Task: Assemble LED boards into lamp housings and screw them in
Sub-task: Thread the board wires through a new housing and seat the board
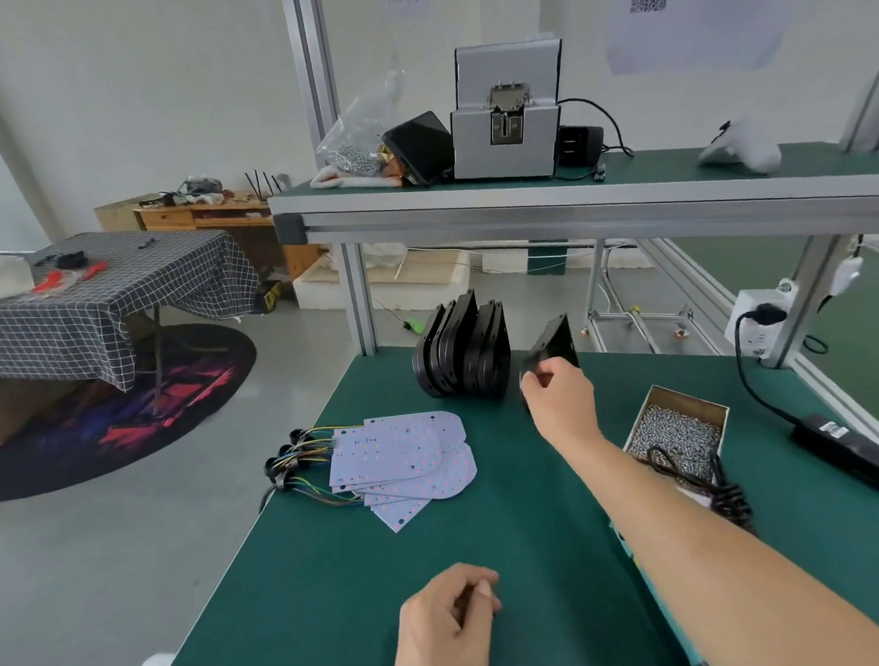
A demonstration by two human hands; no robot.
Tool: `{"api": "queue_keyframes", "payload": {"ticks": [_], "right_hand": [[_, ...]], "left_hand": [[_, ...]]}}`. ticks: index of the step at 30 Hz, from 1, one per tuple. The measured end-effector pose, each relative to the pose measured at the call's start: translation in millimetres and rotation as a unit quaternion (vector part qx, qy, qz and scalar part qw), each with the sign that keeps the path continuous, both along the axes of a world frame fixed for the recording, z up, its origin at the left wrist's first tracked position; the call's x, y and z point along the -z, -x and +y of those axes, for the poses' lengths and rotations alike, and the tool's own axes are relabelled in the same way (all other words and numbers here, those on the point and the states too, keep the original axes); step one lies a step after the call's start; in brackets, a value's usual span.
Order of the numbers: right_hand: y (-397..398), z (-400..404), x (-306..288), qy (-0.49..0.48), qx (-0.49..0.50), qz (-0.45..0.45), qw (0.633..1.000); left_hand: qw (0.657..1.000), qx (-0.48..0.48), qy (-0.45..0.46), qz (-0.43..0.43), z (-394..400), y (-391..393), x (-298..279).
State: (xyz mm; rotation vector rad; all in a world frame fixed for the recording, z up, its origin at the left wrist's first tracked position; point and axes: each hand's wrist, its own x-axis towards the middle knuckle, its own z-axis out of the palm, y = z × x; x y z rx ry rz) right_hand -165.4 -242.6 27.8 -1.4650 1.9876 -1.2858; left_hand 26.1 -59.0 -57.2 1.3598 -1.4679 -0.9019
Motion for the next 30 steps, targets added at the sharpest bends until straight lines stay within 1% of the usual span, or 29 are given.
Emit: {"api": "queue_keyframes", "payload": {"ticks": [2,6,8,11,14,16,18,19,22,24,27,30], "right_hand": [[-0.2,30.6,-0.5,0.004,-0.011,0.02,1.0],[-12.0,99.3,6.2,-0.014,-0.055,0.094,0.994],[-21.5,126.7,10.0,-0.034,-0.073,0.155,0.985],[-34.2,151.0,15.5,-0.057,-0.088,0.274,0.956],[-46.8,167.8,21.9,-0.054,-0.114,0.351,0.928],[-55.4,180.2,27.8,-0.042,-0.136,0.394,0.908],[-62.4,193.0,32.0,-0.003,-0.156,0.427,0.891],[-65.4,199.1,33.3,0.01,-0.162,0.442,0.882],[-70.8,213.8,38.2,0.028,-0.172,0.466,0.867],[-73.6,220.7,42.2,0.045,-0.168,0.47,0.865],[-74.6,227.3,52.0,0.076,-0.168,0.449,0.874],[-70.4,231.7,56.5,0.106,-0.183,0.389,0.896]], "left_hand": [[1.0,0.006,-0.013,0.011,1.2,-0.7,-1.4],[0.999,0.02,-0.029,0.003,6.6,-5.0,-4.0],[0.999,0.022,-0.035,0.003,7.9,-6.1,-6.4],[0.999,0.021,-0.039,0.008,8.7,-5.3,-7.7],[0.999,0.006,-0.025,0.026,7.6,-5.5,-6.6],[0.998,-0.006,-0.015,0.063,7.0,-5.8,-7.5],[0.993,-0.013,-0.025,0.118,6.7,-5.6,-9.6],[0.991,-0.013,-0.031,0.129,5.8,-5.8,-9.3],[0.993,-0.004,-0.057,0.103,4.0,-8.1,-8.7],[0.99,-0.013,-0.098,0.102,-0.5,-11.0,-11.4],[0.985,-0.018,-0.155,0.079,-13.9,-13.2,-18.5],[0.986,-0.012,-0.162,0.031,-29.6,-12.8,-22.3]]}}
